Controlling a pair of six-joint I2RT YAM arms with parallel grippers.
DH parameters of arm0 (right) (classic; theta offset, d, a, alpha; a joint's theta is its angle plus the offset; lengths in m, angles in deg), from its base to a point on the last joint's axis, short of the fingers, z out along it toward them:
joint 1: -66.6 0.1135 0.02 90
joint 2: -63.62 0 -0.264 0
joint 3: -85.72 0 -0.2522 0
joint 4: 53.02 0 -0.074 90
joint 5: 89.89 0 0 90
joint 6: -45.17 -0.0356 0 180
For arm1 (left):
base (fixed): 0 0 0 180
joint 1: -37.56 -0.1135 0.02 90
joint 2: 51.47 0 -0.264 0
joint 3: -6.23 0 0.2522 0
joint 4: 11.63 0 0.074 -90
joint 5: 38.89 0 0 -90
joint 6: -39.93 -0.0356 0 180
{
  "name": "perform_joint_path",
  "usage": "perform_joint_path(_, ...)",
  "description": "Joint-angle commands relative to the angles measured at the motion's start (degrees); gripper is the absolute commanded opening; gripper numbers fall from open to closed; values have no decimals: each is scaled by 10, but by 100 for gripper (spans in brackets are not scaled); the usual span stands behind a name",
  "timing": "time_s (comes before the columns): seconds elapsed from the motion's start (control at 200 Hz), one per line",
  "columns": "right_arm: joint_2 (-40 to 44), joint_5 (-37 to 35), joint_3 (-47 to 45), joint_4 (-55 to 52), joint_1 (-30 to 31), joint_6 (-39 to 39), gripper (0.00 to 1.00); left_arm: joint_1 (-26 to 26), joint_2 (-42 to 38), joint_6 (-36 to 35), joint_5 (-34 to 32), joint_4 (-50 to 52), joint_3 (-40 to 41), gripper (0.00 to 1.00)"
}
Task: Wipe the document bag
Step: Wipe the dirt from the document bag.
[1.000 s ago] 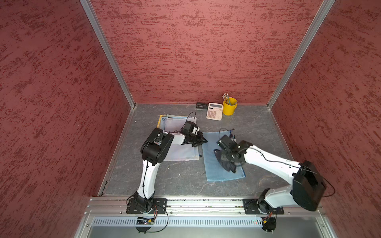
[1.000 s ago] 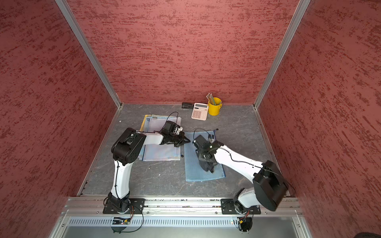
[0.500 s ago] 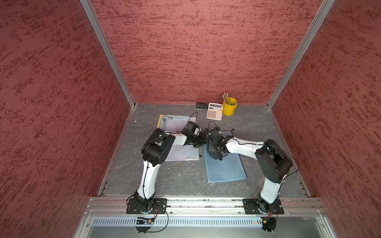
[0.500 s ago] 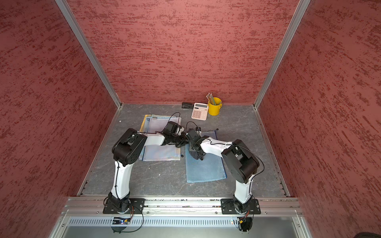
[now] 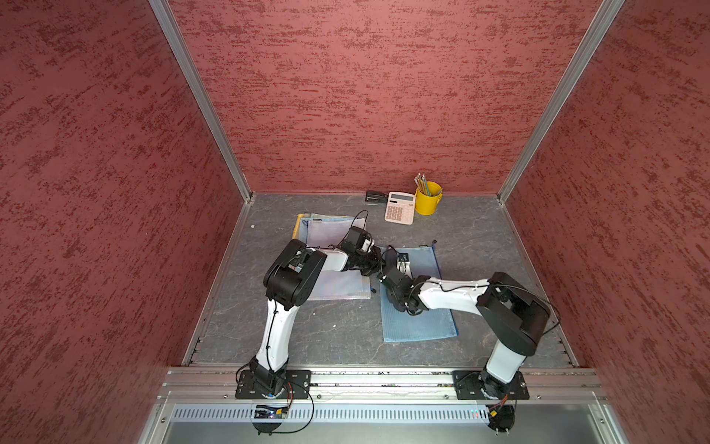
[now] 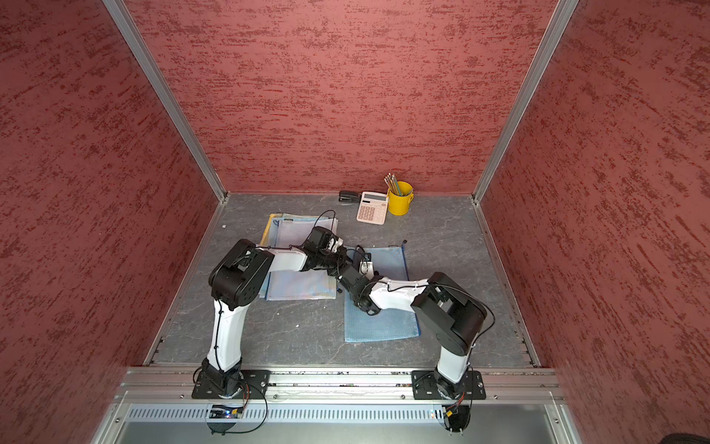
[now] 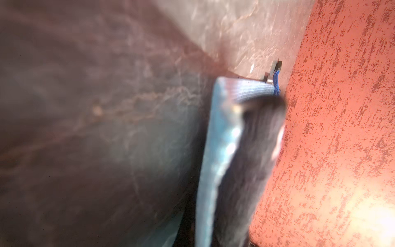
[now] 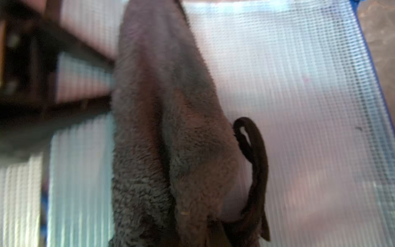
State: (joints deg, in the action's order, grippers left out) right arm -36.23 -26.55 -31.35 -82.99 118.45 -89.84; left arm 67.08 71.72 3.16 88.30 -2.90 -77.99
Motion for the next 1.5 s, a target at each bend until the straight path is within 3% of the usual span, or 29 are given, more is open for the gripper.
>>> perform_joint_path(0.0,8,130,-111,-176,64,-96,0,-19,14,5,-31,10,5,0)
perform_joint_path(0.115,88,192,-155,-230,133,-177,0,-25,15,0,-22,11,2,0)
perform_joint_path(0.185,160,199,-149,-274,144,-199,0,-26,15,-13,-12,26,-6,0)
perform_joint_path(0.255,223,164,-111,-314,123,-192,0,-26,15,-27,0,36,-11,0)
perform_joint_path(0.341,240,115,-36,-336,46,-131,0,-26,16,-63,15,71,-23,0)
perform_joint_path(0.451,199,52,79,-301,-40,-28,0,-24,8,-106,22,111,-26,0)
perform_joint_path(0.546,132,55,154,-229,-101,41,0,-23,3,-119,24,119,-19,0)
perform_joint_path(0.771,-33,75,246,-112,-127,95,0,-16,0,-108,20,104,-8,0)
perform_joint_path(0.962,-78,90,192,-67,-125,67,0,-12,1,-89,12,88,-9,0)
perform_joint_path(1.092,-54,87,115,-84,-108,32,0,-16,-1,-81,6,84,-6,0)
perform_joint_path(1.252,41,88,-11,-183,-35,-64,0,-20,-5,-69,-1,75,1,0)
perform_joint_path(1.393,162,143,-101,-302,66,-190,0,-21,-5,-69,2,80,-4,0)
perform_joint_path(1.443,210,142,-101,-343,71,-202,0,-21,-4,-73,5,86,-7,0)
perform_joint_path(1.498,236,94,-67,-381,51,-183,0,-20,-3,-84,7,100,-14,0)
